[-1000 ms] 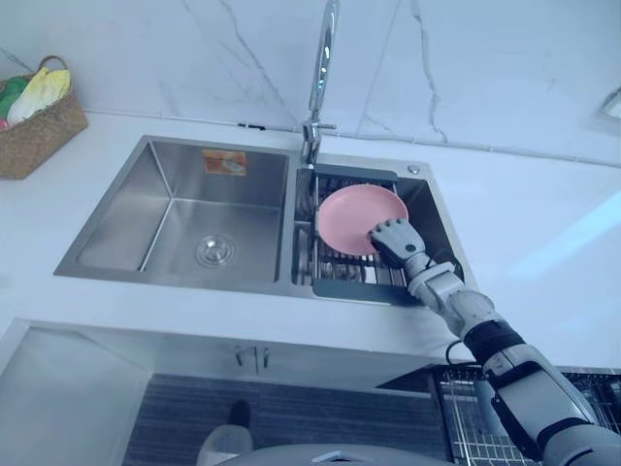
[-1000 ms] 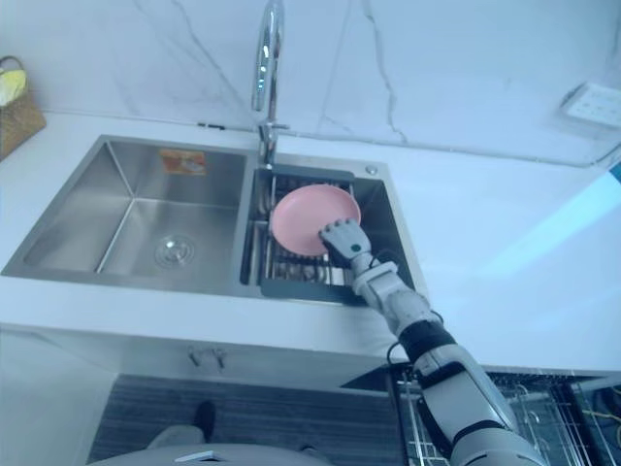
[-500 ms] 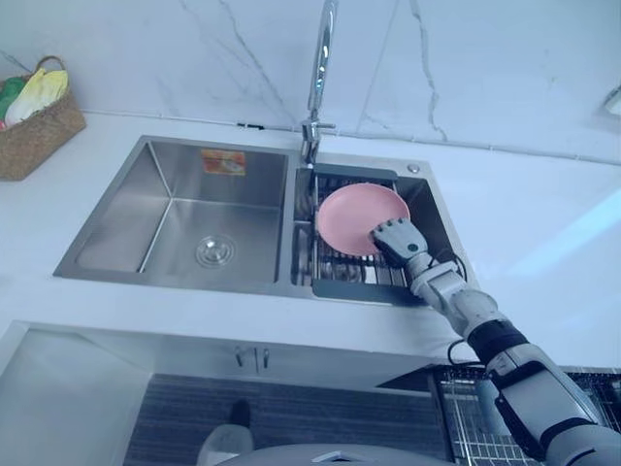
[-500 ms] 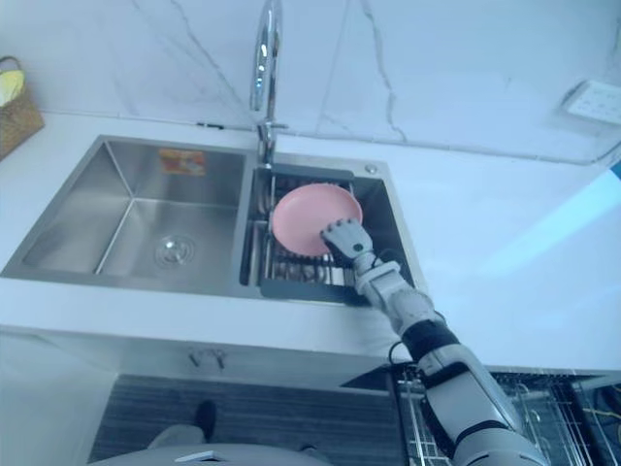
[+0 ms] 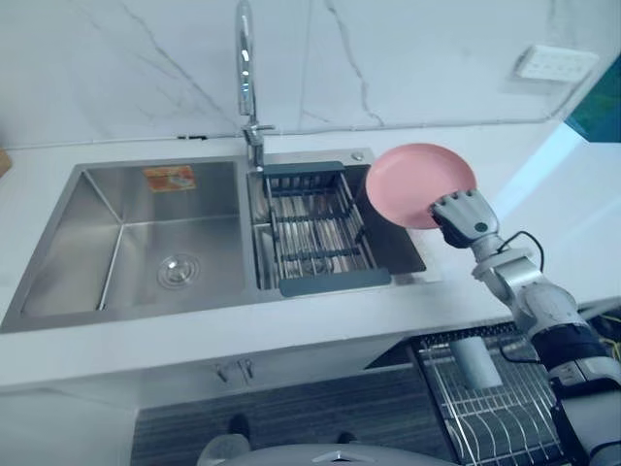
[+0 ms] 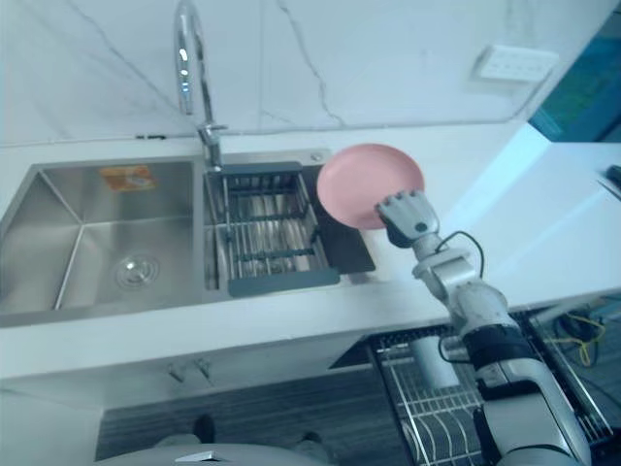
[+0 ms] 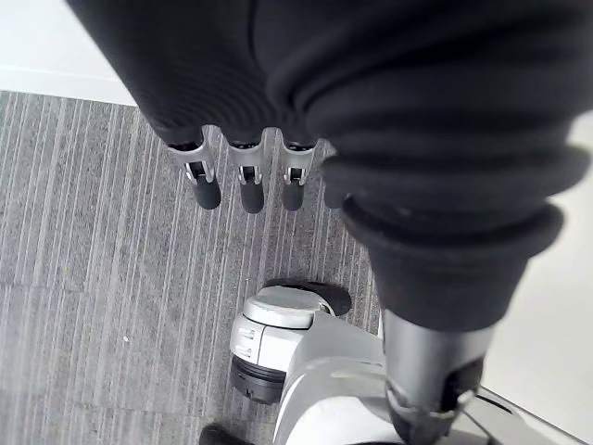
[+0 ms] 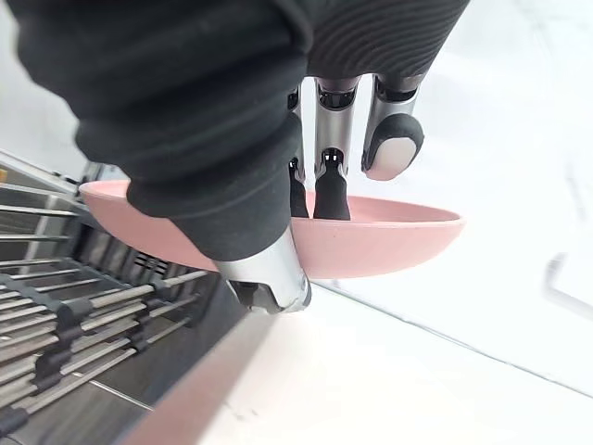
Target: Walk over to the sink, pick up the cup, carry it to the dishwasher, place the cup inside the dishwasher, then close the dishwasher door
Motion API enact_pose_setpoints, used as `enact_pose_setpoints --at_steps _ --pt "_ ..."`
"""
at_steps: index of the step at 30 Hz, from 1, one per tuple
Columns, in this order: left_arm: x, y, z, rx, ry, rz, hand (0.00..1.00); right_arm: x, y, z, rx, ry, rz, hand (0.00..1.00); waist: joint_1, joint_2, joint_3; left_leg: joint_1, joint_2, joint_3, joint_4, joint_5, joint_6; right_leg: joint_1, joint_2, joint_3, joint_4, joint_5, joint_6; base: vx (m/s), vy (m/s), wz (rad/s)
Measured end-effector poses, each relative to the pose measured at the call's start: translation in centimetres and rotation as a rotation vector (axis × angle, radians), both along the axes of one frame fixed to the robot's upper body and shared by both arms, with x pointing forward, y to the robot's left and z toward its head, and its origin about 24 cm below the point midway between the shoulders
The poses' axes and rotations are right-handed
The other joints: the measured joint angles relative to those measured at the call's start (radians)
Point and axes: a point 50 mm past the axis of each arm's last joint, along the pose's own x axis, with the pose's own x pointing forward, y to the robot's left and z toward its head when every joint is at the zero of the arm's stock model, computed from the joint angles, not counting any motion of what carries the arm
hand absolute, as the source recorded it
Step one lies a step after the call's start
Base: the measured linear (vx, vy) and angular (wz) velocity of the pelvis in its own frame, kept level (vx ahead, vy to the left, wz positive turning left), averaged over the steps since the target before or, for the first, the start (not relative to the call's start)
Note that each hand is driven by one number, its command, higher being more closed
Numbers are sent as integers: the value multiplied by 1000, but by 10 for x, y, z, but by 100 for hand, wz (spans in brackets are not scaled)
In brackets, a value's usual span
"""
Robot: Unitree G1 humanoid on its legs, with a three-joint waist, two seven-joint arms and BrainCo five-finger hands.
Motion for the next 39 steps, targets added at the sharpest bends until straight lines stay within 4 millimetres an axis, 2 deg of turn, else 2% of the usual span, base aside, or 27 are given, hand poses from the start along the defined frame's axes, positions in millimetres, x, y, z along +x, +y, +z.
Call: enact_pose_setpoints --at_steps 3,5,9,12,13,14,15,16,17,18,19,20,21,22,23,25,26,28,32,35,39 --pt "-2 1 0 0 16 -12 0 -13 -19 -3 60 -26 -79 100 -17 -1 0 5 0 16 0 -2 2 -7 -1 17 5 3 3 -27 11 -18" --pt "-4 0 0 0 26 -12 0 -21 -25 7 122 -92 -112 100 -23 -2 0 7 1 48 0 -4 3 -34 -1 53 18 11 7 -28 20 -40" --pt "-7 3 1 6 55 -27 0 -37 -42 25 272 -226 -187 100 -38 -23 5 17 1 143 4 -12 6 -92 0 143 33 46 10 -35 40 -70" --pt "-12 10 2 21 84 -26 0 -54 -58 28 481 -302 -248 100 -59 -51 7 30 11 227 1 -33 9 -143 16 175 49 80 12 -117 14 -85" --pt "-15 15 4 34 100 -22 0 -63 -63 25 605 -332 -272 100 -73 -72 8 36 5 254 1 -35 12 -154 16 175 57 63 14 -157 7 -72" --pt "-16 18 5 39 109 -21 0 -67 -65 23 682 -353 -288 100 -79 -80 8 47 5 271 2 -36 13 -170 10 157 68 27 2 -121 8 -112" --pt "-17 14 4 21 121 2 0 -77 -73 13 891 -398 -334 100 -76 -52 0 36 57 304 0 -38 24 -190 5 28 97 -107 -27 -55 0 -98" --pt "-18 13 4 20 122 8 0 -78 -73 11 916 -398 -337 100 -72 -35 -3 33 69 317 0 -35 29 -203 -1 11 117 -106 -58 -102 20 -123" --pt "-18 14 4 21 126 22 0 -79 -71 2 989 -377 -352 100 -80 -31 -4 21 101 349 0 -32 30 -257 -15 -56 276 -89 -121 -93 29 -70" --pt "-18 16 4 26 124 31 0 -83 -71 -8 1029 -341 -367 100 -86 -18 3 7 122 353 1 -30 28 -271 -27 -98 402 -103 -131 -114 14 -64" --pt "-15 17 4 28 119 31 0 -84 -71 -11 1050 -326 -374 100 -87 -19 2 3 129 353 1 -28 25 -255 -29 -109 420 -106 -131 -37 -56 -38" --pt "-15 19 5 34 119 31 0 -85 -69 -16 1088 -304 -378 100 -85 -34 -5 -1 125 355 1 -23 17 -194 -34 -127 382 -104 -130 10 -108 -41" --pt "-16 27 8 51 116 42 0 -84 -65 -21 1112 -287 -377 100 -69 -72 -21 -8 98 375 8 -15 4 -135 -43 -124 266 -83 -103 58 -136 -54" --pt "-13 32 9 58 104 48 0 -82 -62 -23 1130 -278 -372 100 -54 -92 -25 -23 87 387 17 -12 1 -120 -40 -124 189 -91 -53 54 -174 -66" --pt "-2 30 8 52 66 65 0 -76 -57 -23 1156 -266 -358 100 -35 -82 -12 -60 107 393 59 -18 -8 -104 -13 -126 91 -29 -43 1 -126 -54" --pt "7 19 5 33 41 77 0 -65 -45 -25 1186 -219 -325 100 -32 -43 12 -81 121 394 78 -5 -10 -104 14 -117 39 8 -36 -85 -85 -29" --pt "9 12 3 27 34 81 0 -64 -40 -32 1202 -174 -336 100 -35 -21 16 -82 122 391 78 -2 -12 -103 18 -117 38 10 -35 -76 -52 -7" --pt "9 6 1 13 24 85 0 -64 -37 -39 1224 -138 -362 100 -34 2 18 -81 119 379 75 -2 -13 -104 18 -119 36 10 -35 -37 -2 3" --pt "10 6 1 18 5 86 0 -68 -34 -51 1236 -92 -404 100 -28 2 23 -91 105 342 64 6 -10 -104 13 -134 27 13 -29 -25 26 12" --pt "14 4 1 12 -19 100 0 -67 -32 -53 1238 -64 -399 100 -23 3 47 -94 81 313 50 13 0 -102 -4 -147 24 19 -20 -20 55 17" --pt "19 -1 0 -8 -44 129 0 -56 -20 -52 1203 12 -361 100 -13 11 77 -102 51 255 50 14 8 -97 -22 -151 7 34 -8 -6 55 10"
